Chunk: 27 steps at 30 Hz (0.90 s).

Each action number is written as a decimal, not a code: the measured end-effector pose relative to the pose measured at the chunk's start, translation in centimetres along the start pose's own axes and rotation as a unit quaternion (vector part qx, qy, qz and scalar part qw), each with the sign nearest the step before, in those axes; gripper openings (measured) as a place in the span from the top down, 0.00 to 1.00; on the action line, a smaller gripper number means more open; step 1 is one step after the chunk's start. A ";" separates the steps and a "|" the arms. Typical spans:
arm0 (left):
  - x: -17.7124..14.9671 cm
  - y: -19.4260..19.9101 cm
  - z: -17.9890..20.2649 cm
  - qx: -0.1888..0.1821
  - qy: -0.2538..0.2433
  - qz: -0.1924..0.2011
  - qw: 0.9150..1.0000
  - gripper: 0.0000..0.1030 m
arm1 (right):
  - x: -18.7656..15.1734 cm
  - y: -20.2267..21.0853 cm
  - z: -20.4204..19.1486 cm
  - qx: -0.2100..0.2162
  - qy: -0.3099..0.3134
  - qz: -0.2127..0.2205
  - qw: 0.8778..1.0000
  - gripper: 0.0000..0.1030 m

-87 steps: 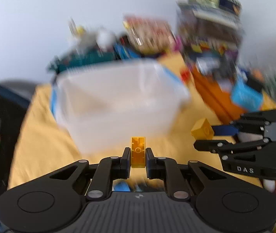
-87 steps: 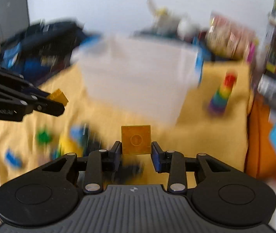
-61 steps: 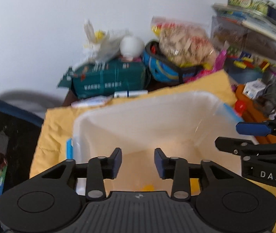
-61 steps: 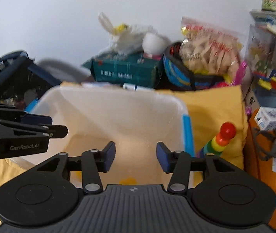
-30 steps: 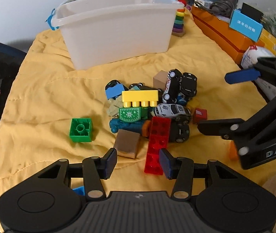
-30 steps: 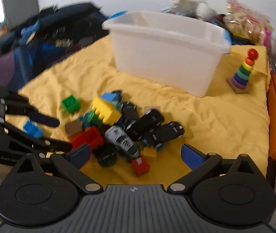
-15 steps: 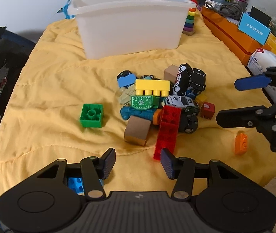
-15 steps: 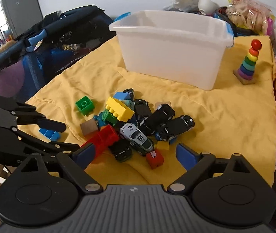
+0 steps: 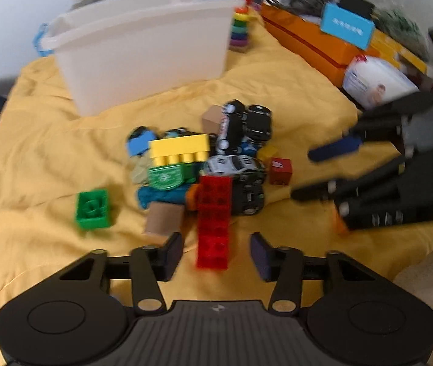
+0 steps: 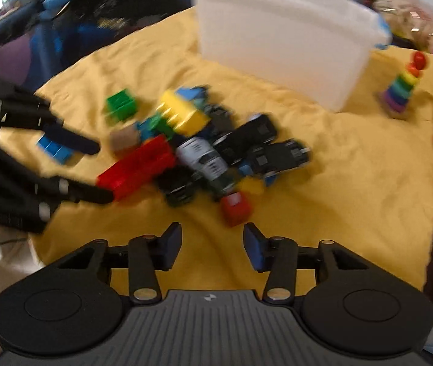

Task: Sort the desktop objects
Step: 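Grasp the long red brick with the left gripper while the right grasps an orange brick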

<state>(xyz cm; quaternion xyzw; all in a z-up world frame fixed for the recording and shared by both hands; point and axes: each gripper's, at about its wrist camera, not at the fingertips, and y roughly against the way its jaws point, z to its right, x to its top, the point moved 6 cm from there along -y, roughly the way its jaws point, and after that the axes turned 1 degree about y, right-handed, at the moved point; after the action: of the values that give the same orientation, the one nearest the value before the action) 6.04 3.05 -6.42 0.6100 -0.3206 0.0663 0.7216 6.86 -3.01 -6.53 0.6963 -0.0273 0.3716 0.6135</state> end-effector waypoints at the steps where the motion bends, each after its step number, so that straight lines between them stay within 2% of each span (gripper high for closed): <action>1: 0.1 -0.6 0.2 -0.005 -0.004 -0.005 1.000 0.68 | 0.1 0.2 0.5 -0.008 -0.009 0.005 1.000 0.52; 4: 0.1 -2.3 0.7 -0.001 -0.020 -0.019 1.000 0.74 | 0.0 0.5 2.2 -0.018 -0.053 0.009 0.998 0.51; 6: 0.3 -2.4 0.7 -0.006 -0.014 -0.019 1.000 0.74 | -0.1 0.5 3.0 -0.018 -0.074 0.008 0.997 0.51; 7: 0.4 -2.2 0.6 -0.019 -0.007 -0.016 1.000 0.74 | -0.3 0.5 3.3 -0.021 -0.079 0.006 0.997 0.51; 10: 0.4 -1.1 0.9 -0.095 0.036 -0.012 0.995 0.74 | -0.9 0.8 4.0 -0.030 -0.088 0.006 0.996 0.51; 14: -1.0 -1.9 1.9 -0.171 0.064 -0.057 0.982 0.74 | -1.4 1.0 5.0 -0.034 -0.109 0.010 0.993 0.51; 15: -1.3 -2.4 1.8 -0.166 0.080 -0.067 0.981 0.74 | -1.5 1.0 5.2 -0.033 -0.113 0.008 0.993 0.51; 17: -1.6 -2.4 1.5 -0.131 0.085 -0.059 0.986 0.72 | -1.7 0.9 5.4 -0.028 -0.119 0.004 0.992 0.51; 21: -1.1 -0.6 0.0 -0.035 0.084 -0.006 0.996 0.62 | -1.7 1.0 5.2 -0.027 -0.107 0.013 0.994 0.49; 25: -0.7 0.9 -2.3 0.025 0.117 0.037 0.992 0.60 | -1.4 0.8 5.1 -0.026 -0.097 0.018 0.995 0.49; 27: -0.2 2.1 -2.6 0.062 0.102 0.065 0.991 0.60 | -1.3 0.9 5.1 -0.024 -0.094 0.022 0.995 0.49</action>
<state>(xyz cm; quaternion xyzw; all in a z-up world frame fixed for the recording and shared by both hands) 5.82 6.03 -4.90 0.6217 -0.2794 0.1949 0.7053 7.98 -8.24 -6.36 0.7124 -0.1093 0.3173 0.6164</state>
